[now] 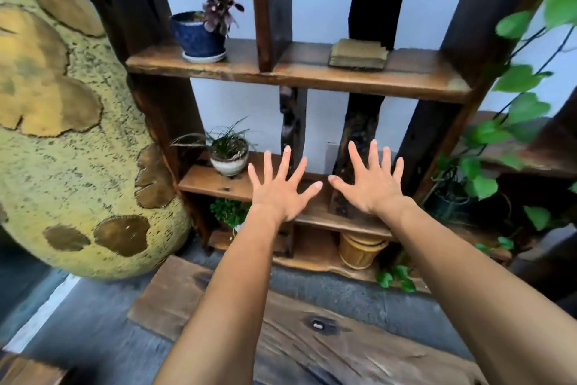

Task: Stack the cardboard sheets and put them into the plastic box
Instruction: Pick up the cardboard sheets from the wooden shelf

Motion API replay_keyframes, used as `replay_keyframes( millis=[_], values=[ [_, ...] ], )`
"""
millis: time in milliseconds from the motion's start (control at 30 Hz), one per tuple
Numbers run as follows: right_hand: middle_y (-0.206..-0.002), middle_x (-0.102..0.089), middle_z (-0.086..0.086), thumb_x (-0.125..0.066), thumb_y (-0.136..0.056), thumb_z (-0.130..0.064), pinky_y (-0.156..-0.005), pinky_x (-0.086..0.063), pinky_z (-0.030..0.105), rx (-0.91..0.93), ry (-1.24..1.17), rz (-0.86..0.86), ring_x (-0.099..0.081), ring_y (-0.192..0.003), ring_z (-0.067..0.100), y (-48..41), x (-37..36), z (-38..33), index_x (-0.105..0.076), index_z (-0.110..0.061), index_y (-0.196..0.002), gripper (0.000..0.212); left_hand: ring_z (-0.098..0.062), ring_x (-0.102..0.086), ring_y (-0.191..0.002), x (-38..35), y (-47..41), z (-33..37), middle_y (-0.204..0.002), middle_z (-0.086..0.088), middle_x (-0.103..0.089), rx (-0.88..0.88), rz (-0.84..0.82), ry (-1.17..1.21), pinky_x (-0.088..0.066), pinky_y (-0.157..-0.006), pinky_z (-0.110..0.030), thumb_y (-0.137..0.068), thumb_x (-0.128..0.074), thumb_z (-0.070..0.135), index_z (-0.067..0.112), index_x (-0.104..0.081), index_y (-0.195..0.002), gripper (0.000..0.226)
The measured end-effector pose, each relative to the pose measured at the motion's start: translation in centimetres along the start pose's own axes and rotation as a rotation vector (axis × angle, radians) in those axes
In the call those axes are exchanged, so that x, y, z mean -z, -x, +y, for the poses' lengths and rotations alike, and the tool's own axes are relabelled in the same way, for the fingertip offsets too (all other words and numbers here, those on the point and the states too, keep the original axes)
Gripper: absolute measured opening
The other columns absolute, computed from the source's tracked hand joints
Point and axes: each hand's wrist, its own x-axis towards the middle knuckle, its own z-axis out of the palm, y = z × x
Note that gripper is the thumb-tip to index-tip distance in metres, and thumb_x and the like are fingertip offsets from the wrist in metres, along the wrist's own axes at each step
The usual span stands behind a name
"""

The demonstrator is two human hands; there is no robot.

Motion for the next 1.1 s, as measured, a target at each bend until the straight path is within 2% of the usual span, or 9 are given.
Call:
replay_keyframes(
  millis=[233, 500, 633, 700, 800, 900, 967, 1033, 1100],
  values=[
    [-0.171, 0.017, 0.013, -0.021, -0.087, -0.086, -0.122, 0.009, 0.064, 0.02, -0.018, 0.138, 0.015, -0.156, 0.039, -8.9, 7.4, 3.9, 0.012, -0.039, -0.161, 0.094, -0.033, 0.031, -0.153, 6.1, -9.8, 4.0, -0.156, 0.016, 0.041, -0.016, 0.151, 0.003, 0.018, -0.117, -0.069, -0.078, 0.002, 0.093, 0.054, 0.011, -0.157, 0.088],
    [-0.171, 0.015, 0.012, -0.018, -0.088, -0.086, -0.123, 0.009, 0.063, 0.02, -0.058, 0.141, 0.014, -0.157, 0.037, -17.1, 11.3, 7.5, 0.011, -0.035, -0.162, 0.095, -0.031, 0.029, -0.154, 11.1, -18.3, 7.2, -0.165, 0.012, 0.031, -0.004, 0.236, 0.039, 0.019, -0.117, -0.066, -0.072, 0.011, 0.096, 0.056, 0.016, -0.154, 0.092],
    [-0.172, 0.004, 0.012, -0.021, -0.089, -0.085, -0.124, 0.003, 0.061, -0.007, -0.112, 0.117, 0.002, -0.158, 0.037, -20.9, 12.1, 8.4, 0.008, -0.031, -0.163, 0.096, -0.032, 0.019, -0.157, 12.8, -21.7, 8.1, -0.172, 0.01, 0.013, 0.046, 0.191, 0.12, 0.015, -0.119, -0.065, -0.069, 0.01, 0.099, 0.058, 0.019, -0.153, 0.093],
    [-0.171, -0.01, 0.014, -0.025, -0.089, -0.083, -0.123, -0.005, 0.059, -0.025, -0.149, 0.115, -0.012, -0.156, 0.037, -22.5, 12.6, 8.7, 0.001, -0.028, -0.164, 0.096, -0.034, 0.006, -0.159, 13.7, -23.1, 8.5, -0.174, 0.006, 0.001, 0.056, 0.143, 0.149, 0.007, -0.121, -0.065, -0.075, 0.002, 0.096, 0.056, 0.019, -0.154, 0.091],
    [-0.156, -0.043, 0.017, -0.032, -0.09, -0.08, -0.115, -0.027, 0.055, -0.105, -0.205, 0.154, -0.04, -0.142, 0.039, -25.1, 13.3, 8.8, -0.022, -0.021, -0.16, 0.092, -0.038, -0.029, -0.153, 14.9, -25.3, 8.7, -0.17, -0.002, -0.027, 0.066, 0.103, 0.224, -0.018, -0.119, -0.064, -0.085, -0.011, 0.089, 0.048, 0.015, -0.159, 0.089],
    [-0.137, -0.059, 0.016, -0.044, -0.09, -0.073, -0.104, -0.042, 0.048, -0.194, -0.342, 0.113, -0.054, -0.127, 0.037, -27.4, 14.3, 8.9, -0.049, -0.014, -0.14, 0.078, -0.037, -0.044, -0.143, 16.0, -27.7, 8.6, -0.159, -0.008, -0.048, 0.104, 0.124, 0.263, -0.027, -0.115, -0.059, -0.091, -0.022, 0.083, 0.034, 0.009, -0.164, 0.093],
    [-0.129, -0.065, 0.015, -0.054, -0.091, -0.065, -0.097, -0.049, 0.042, -0.222, -0.444, 0.046, -0.06, -0.118, 0.036, -29.0, 15.2, 9.0, -0.059, -0.011, -0.124, 0.064, -0.038, -0.044, -0.144, 17.0, -29.5, 8.3, -0.158, -0.013, -0.049, 0.13, 0.115, 0.368, -0.028, -0.117, -0.055, -0.093, -0.032, 0.081, 0.027, 0.002, -0.165, 0.096],
    [-0.128, -0.066, 0.015, -0.06, -0.092, -0.058, -0.09, -0.05, 0.035, -0.264, -0.558, 0.002, -0.062, -0.116, 0.034, -30.4, 16.1, 9.2, -0.063, -0.007, -0.123, 0.059, -0.038, -0.04, -0.148, 18.1, -31.1, 8.0, -0.162, -0.018, -0.041, 0.142, 0.113, 0.532, -0.03, -0.119, -0.049, -0.094, -0.041, 0.076, 0.02, -0.004, -0.166, 0.098],
    [-0.129, -0.066, 0.014, -0.063, -0.092, -0.055, -0.094, -0.051, 0.035, -0.317, -0.644, -0.014, -0.063, -0.118, 0.033, -31.8, 16.6, 9.3, -0.064, -0.004, -0.126, 0.061, -0.038, -0.039, -0.148, 19.2, -32.6, 7.8, -0.165, -0.017, -0.034, 0.155, 0.087, 0.657, -0.038, -0.118, -0.045, -0.096, -0.05, 0.068, 0.015, -0.009, -0.165, 0.097]
  ],
)
